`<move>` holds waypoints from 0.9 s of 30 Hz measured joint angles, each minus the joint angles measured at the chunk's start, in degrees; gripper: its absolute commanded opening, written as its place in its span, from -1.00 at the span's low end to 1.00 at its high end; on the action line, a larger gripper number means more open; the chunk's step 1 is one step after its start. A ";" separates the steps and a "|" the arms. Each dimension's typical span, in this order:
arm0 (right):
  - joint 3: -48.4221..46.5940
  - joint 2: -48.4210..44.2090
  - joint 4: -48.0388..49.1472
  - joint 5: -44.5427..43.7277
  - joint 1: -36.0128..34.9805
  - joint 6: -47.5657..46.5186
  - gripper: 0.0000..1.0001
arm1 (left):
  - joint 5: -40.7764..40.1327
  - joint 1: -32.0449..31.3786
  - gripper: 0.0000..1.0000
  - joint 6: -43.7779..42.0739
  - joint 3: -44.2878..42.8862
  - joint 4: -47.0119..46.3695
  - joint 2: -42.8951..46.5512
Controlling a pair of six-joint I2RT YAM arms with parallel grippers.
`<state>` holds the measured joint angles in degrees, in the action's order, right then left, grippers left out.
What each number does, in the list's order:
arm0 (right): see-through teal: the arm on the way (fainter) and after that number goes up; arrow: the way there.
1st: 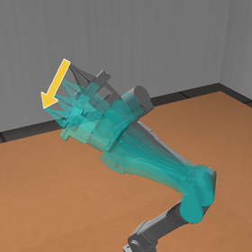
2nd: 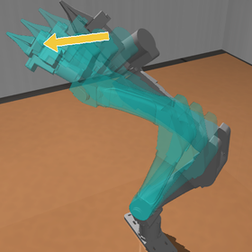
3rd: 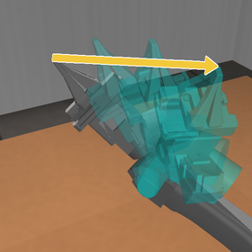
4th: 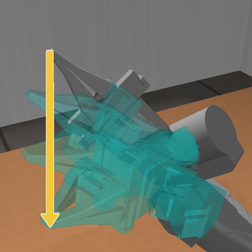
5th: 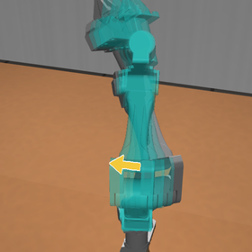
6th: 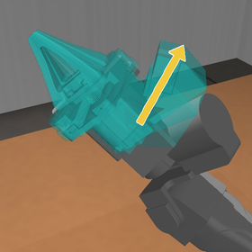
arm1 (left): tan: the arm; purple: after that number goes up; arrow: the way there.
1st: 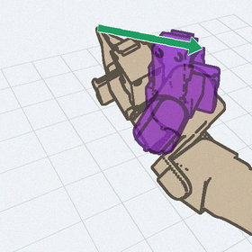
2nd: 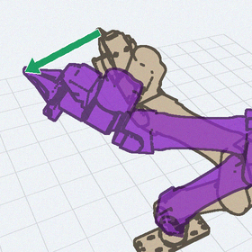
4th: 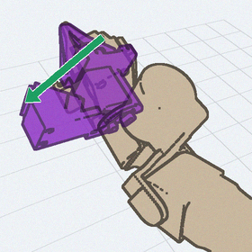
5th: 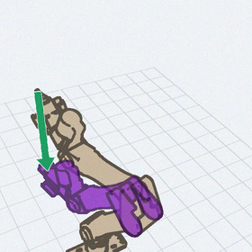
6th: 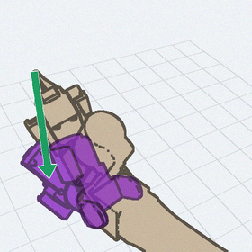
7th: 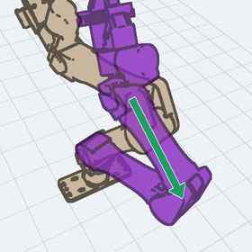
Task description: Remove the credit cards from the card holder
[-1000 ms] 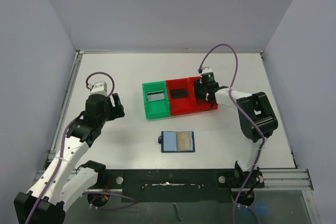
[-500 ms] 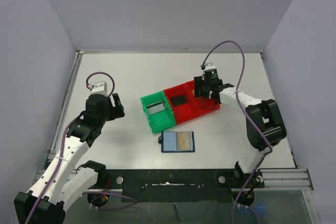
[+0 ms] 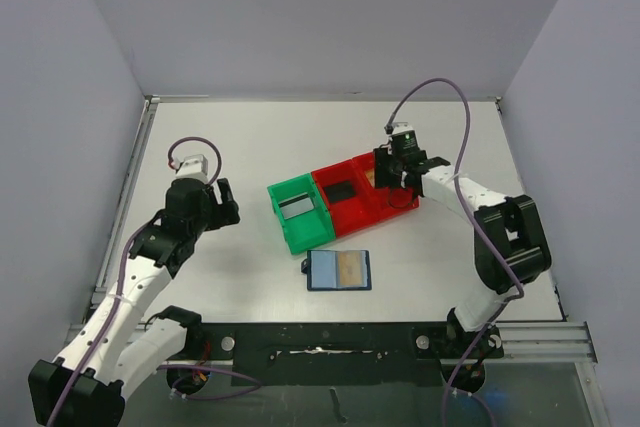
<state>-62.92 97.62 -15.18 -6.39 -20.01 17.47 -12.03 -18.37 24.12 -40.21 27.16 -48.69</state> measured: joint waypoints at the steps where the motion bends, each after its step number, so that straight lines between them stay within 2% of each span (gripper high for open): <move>1: 0.00 -0.76 -0.50 0.04 0.00 0.11 0.12 | 0.50 0.00 0.50 -0.02 0.02 -0.04 -0.31; 6: 0.00 -6.25 -1.68 1.18 0.00 1.01 0.20 | 3.89 0.00 0.50 0.22 0.42 -0.90 -1.73; 13: 1.05 -10.75 -2.03 8.28 0.09 2.84 0.23 | 16.98 0.00 0.50 7.65 5.40 -8.13 -3.15; 19: 2.91 -10.34 -2.62 14.60 0.09 4.28 0.27 | 26.49 -0.02 0.50 14.62 7.19 -16.48 -9.42; 27: 2.95 -7.08 -2.71 18.16 0.11 5.44 0.27 | 30.36 -0.07 0.34 17.33 7.04 -21.16 -17.38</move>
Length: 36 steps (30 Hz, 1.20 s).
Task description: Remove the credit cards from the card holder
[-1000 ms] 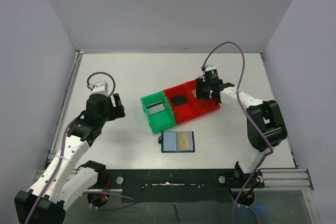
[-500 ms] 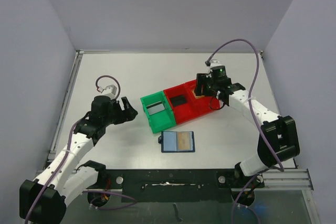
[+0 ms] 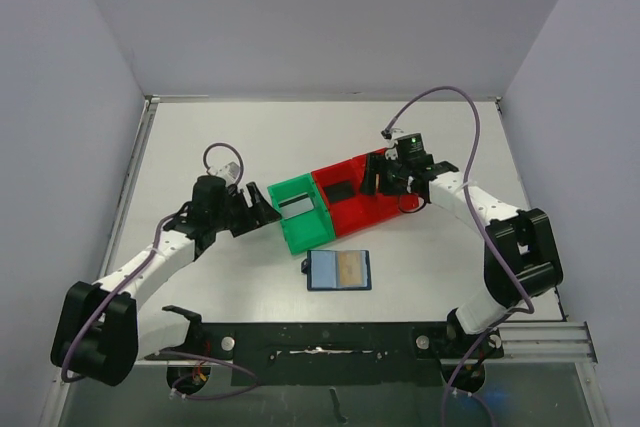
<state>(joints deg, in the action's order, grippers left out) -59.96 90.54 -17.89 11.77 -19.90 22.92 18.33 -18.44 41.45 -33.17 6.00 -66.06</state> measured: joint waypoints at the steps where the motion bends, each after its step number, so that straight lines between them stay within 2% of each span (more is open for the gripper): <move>1: 0.02 0.24 0.02 0.24 -0.02 0.15 0.27 | 0.20 0.00 0.32 0.02 -0.17 -0.28 -1.25; 11: 2.21 0.28 1.27 3.02 -0.02 3.32 0.27 | 0.66 -0.22 0.12 -0.02 -6.14 -3.28 -10.75; 36: 7.06 -1.07 6.08 3.28 -0.46 11.96 0.27 | 0.22 0.55 0.05 -2.82 -26.14 -4.92 -30.73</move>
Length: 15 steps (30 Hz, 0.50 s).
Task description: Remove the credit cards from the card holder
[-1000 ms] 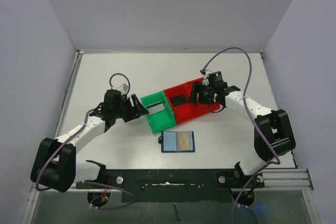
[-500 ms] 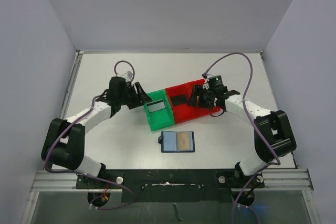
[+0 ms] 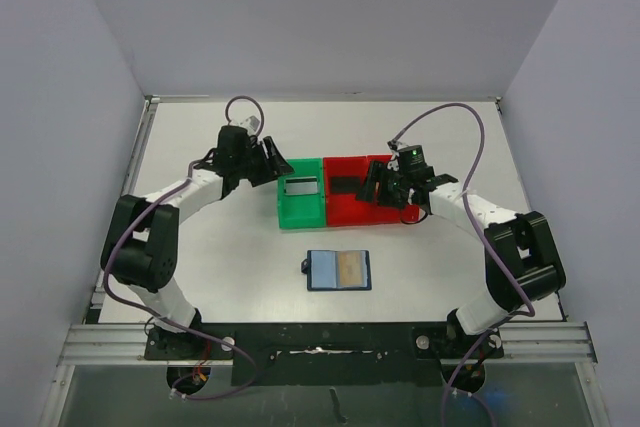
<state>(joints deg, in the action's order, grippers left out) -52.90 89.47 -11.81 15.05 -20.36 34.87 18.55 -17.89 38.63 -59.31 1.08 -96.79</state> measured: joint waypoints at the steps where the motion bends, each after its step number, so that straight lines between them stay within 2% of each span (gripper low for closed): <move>1: 0.00 0.00 0.07 0.00 0.00 0.17 0.27 | -0.15 0.00 0.05 0.02 -0.83 0.00 -0.70; 4: 0.00 0.00 0.17 -0.09 0.00 0.37 0.29 | -0.37 0.00 0.07 0.09 -2.03 -0.02 -1.75; 10: -0.20 -0.09 -0.39 -1.70 0.09 0.17 0.44 | -1.92 -0.15 0.22 -0.79 -2.03 2.32 -1.40; 15: -0.22 -3.78 -3.72 -4.31 1.73 -1.31 0.53 | -5.79 -0.22 0.31 -3.39 -1.16 6.99 3.21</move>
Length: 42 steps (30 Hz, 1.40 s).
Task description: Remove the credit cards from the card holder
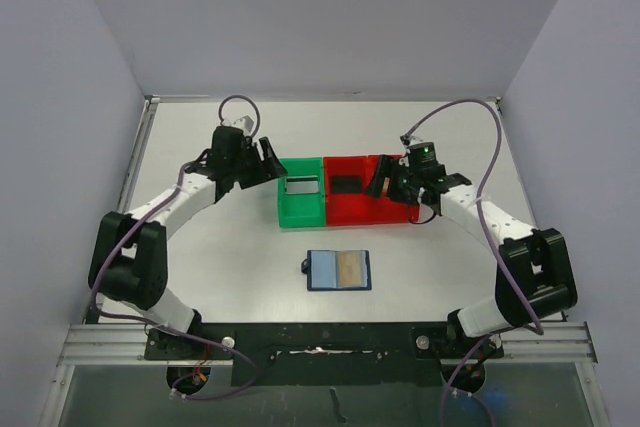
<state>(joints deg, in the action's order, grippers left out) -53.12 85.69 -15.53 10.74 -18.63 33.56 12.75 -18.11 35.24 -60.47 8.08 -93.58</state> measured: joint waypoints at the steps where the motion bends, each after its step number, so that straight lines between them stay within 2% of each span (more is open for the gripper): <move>1: -0.02 -1.53 -0.61 -0.55 0.33 -0.57 0.54 | -0.66 0.07 0.31 -0.37 0.59 0.55 1.86; 8: 0.90 -13.14 -3.37 -3.30 0.92 -2.45 0.56 | -2.05 -0.72 0.27 0.28 9.25 0.76 17.40; 11: 7.06 -21.86 -2.10 -3.26 0.94 -0.57 0.69 | -2.75 -4.42 0.23 2.14 14.36 1.14 24.24; 13: 11.06 -26.91 -2.12 -3.28 0.98 1.46 0.99 | -4.44 -9.75 0.21 4.31 16.85 1.84 28.41; 19: 24.59 -43.32 -0.46 -3.63 1.20 12.24 0.95 | -11.19 -29.88 0.18 11.54 20.26 -0.24 34.36; 21: 28.68 -48.00 1.38 -3.02 1.42 15.67 0.95 | -13.07 -36.61 0.16 14.14 21.14 -3.04 33.07; 24: 33.86 -52.11 5.42 -0.81 1.46 20.50 0.95 | -15.08 -42.53 0.12 16.96 21.44 -6.43 27.34; 25: 35.39 -52.81 7.02 0.37 1.46 22.25 0.99 | -15.63 -43.52 0.08 17.49 21.42 -7.10 25.18; 29: 37.51 -50.18 10.71 5.16 1.40 26.43 0.76 | -18.12 -46.16 0.02 19.65 21.27 -7.21 16.00; 32: 37.48 -46.34 12.28 7.21 0.52 27.43 0.61 | -20.31 -46.34 0.02 20.28 20.87 -5.73 12.61; 38: 36.41 -38.75 10.95 6.80 -5.88 27.34 0.32 | -24.74 -45.81 0.02 21.44 20.98 -3.06 12.96; 42: 35.01 -33.24 12.20 6.64 -9.60 27.41 0.15 | -25.83 -43.71 0.02 22.34 23.78 -3.23 16.35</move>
<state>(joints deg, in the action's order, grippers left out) -18.11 52.45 -3.33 17.39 -28.23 60.97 -13.08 -61.82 57.58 -36.69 4.84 -77.23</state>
